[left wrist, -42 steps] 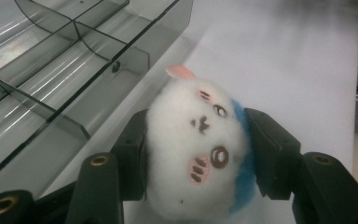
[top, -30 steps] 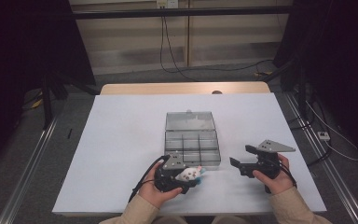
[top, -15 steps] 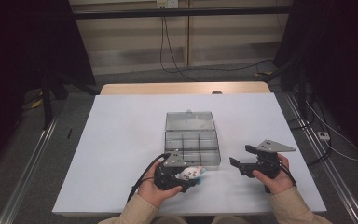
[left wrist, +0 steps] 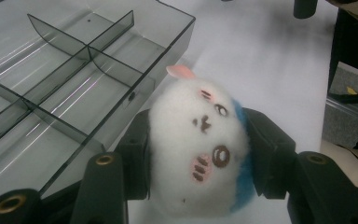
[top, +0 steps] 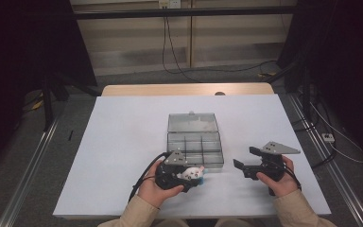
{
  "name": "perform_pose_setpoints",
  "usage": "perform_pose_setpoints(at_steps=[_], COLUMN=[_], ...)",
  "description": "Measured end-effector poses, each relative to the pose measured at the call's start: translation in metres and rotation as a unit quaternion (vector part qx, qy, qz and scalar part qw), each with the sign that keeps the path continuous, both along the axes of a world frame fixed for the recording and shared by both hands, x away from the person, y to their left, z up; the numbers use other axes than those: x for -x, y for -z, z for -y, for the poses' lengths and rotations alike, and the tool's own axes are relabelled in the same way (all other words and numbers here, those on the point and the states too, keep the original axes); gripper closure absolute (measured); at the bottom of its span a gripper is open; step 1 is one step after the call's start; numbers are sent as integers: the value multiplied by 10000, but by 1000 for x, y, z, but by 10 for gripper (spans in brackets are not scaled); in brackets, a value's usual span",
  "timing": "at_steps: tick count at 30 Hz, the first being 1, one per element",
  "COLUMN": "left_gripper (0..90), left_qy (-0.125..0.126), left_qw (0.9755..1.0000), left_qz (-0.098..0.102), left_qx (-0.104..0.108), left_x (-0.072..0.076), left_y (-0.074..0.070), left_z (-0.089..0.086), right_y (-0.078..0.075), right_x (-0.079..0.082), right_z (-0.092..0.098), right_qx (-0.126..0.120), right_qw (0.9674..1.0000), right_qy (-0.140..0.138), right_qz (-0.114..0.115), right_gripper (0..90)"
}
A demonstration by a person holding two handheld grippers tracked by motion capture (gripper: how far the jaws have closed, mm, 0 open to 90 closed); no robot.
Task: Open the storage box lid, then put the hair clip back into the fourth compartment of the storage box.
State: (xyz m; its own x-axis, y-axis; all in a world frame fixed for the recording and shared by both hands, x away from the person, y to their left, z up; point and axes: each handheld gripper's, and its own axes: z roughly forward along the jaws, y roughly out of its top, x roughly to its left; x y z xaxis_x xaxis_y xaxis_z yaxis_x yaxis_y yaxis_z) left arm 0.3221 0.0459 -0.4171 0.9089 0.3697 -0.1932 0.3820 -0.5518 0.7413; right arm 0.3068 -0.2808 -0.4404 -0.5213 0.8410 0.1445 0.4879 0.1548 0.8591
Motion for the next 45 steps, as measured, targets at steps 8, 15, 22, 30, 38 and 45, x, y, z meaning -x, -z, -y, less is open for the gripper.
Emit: perform_pose_setpoints(at_steps=[8,15,22,30,38,45], left_gripper=[489,489,488,488,488,488], left_qy=[-108,-182,-255,-288,-310,-338], left_qw=[9999,9998,9997,9996,9995,9994], left_qz=[-71,-65,1,37,28,9], left_qx=[3,27,62,72,88,105], left_x=[-4,-8,-12,-20,-25,-28], left_y=[-7,-11,-19,-25,-27,-29], left_z=[-5,-10,-13,-12,-10,-11], right_y=[-2,-3,-3,-2,-1,-2], right_x=[-1,-3,-3,-4,-6,-4], right_z=[-2,-4,-4,-3,-2,-2], right_qx=[-21,-5,6,9,19,14], right_qw=[10000,10000,10000,10000,10000,10000], right_qy=[-22,-44,-42,-42,-23,-17], right_qz=[43,57,54,42,61,51], right_gripper=[143,143,143,143,143,143])
